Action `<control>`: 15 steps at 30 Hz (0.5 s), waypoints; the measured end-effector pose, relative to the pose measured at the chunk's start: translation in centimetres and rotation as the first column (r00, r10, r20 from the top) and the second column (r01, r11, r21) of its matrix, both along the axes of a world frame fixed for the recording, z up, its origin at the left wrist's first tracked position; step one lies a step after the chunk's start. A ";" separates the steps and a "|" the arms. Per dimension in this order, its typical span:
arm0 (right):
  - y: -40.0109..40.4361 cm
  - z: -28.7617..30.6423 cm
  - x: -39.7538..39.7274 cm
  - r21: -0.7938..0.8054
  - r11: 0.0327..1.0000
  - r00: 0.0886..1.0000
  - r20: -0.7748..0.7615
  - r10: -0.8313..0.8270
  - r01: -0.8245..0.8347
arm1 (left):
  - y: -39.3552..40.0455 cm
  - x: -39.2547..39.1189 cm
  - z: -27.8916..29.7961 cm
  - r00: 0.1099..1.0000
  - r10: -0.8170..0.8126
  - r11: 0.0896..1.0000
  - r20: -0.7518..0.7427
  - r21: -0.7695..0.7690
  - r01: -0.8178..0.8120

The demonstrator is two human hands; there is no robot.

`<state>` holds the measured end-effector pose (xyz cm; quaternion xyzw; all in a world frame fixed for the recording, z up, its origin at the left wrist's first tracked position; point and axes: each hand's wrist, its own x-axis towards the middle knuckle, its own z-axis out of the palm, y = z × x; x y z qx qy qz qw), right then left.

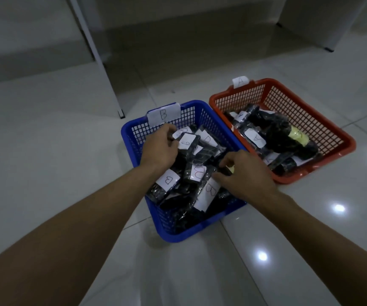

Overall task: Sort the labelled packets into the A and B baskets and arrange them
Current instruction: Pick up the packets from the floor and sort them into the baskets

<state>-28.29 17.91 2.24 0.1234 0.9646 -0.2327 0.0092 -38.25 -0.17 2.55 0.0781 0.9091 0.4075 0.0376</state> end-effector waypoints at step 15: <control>9.4 -0.7 12.4 -0.297 0.901 0.864 -0.300 -0.404 0.317 | 12.6 10.1 0.6 0.620 -0.752 0.658 -0.225 -0.190 0.729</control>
